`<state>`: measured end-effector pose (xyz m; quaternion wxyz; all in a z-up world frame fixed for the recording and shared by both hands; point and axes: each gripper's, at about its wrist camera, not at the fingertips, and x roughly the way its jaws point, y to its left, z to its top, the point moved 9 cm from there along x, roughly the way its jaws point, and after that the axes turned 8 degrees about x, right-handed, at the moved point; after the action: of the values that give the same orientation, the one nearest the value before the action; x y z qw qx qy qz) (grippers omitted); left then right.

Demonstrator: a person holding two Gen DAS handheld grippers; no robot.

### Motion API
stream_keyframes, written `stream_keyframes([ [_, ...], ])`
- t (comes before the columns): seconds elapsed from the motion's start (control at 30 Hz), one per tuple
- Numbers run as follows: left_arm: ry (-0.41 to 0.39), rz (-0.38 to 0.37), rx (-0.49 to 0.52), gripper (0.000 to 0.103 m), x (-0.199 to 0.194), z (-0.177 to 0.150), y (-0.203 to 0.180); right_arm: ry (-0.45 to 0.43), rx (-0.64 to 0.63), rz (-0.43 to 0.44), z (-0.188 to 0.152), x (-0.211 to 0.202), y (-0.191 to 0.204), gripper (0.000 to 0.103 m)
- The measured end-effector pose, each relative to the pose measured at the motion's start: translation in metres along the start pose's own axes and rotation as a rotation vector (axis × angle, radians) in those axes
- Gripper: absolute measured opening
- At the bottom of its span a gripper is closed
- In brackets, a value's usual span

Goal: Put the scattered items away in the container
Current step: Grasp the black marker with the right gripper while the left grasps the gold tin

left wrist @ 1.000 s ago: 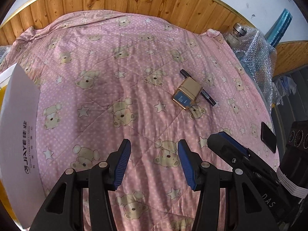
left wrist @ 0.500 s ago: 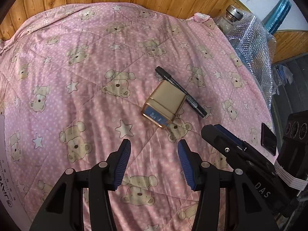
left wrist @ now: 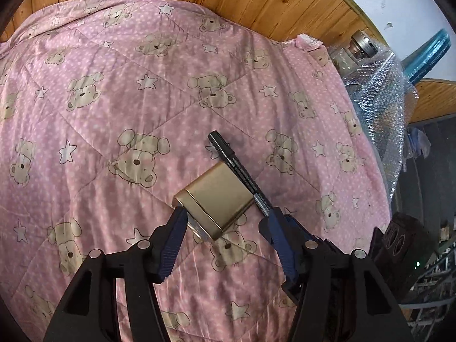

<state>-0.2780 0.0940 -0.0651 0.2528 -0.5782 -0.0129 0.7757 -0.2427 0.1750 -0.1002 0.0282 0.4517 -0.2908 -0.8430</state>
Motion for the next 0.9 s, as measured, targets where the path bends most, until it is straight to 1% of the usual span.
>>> stream_keyframes([
  [0.03, 0.005, 0.011, -0.001, 0.06, 0.004, 0.001, 0.001, 0.009, -0.009, 0.005, -0.001, 0.003, 0.002, 0.025],
  [0.07, 0.006, 0.025, -0.003, 0.06, 0.008, 0.003, 0.004, 0.019, -0.018, 0.011, -0.003, 0.006, 0.005, 0.019],
  [0.1, 0.005, 0.035, -0.006, 0.06, 0.011, 0.005, 0.006, 0.024, -0.029, 0.018, -0.006, 0.007, 0.008, 0.019],
  [0.17, -0.003, 0.031, -0.01, 0.062, 0.013, 0.009, 0.008, 0.033, -0.064, 0.029, -0.011, 0.007, 0.017, 0.016],
  [0.27, -0.005, 0.05, 0.014, 0.063, 0.014, 0.012, 0.005, 0.027, -0.09, 0.015, -0.015, 0.007, 0.021, 0.017],
  [0.33, -0.004, 0.047, 0.023, 0.063, 0.014, 0.011, 0.0, 0.015, -0.086, 0.005, -0.014, 0.008, 0.018, 0.018],
  [0.43, -0.004, 0.056, 0.033, 0.063, 0.016, 0.012, -0.003, 0.023, -0.095, -0.002, -0.013, 0.013, 0.017, 0.02],
  [0.5, 0.002, 0.085, 0.042, 0.063, 0.021, 0.013, -0.001, 0.027, -0.108, -0.003, -0.013, 0.016, 0.018, 0.019],
  [0.53, 0.007, 0.098, 0.047, 0.063, 0.024, 0.013, 0.0, 0.029, -0.108, -0.005, -0.012, 0.016, 0.018, 0.016],
  [0.6, 0.01, 0.095, 0.046, 0.061, 0.029, 0.009, 0.003, 0.029, -0.09, -0.002, -0.012, 0.012, 0.016, 0.016],
  [0.67, -0.006, 0.091, 0.033, 0.06, 0.027, 0.008, 0.007, 0.031, -0.089, -0.022, -0.015, 0.007, 0.014, 0.015],
  [0.77, -0.004, 0.088, 0.03, 0.06, 0.026, 0.007, 0.008, 0.046, -0.087, -0.028, -0.022, 0.007, 0.015, 0.016],
  [0.9, 0.009, 0.13, 0.06, 0.061, 0.035, 0.007, 0.007, 0.038, -0.11, -0.04, -0.021, 0.012, 0.017, 0.017],
])
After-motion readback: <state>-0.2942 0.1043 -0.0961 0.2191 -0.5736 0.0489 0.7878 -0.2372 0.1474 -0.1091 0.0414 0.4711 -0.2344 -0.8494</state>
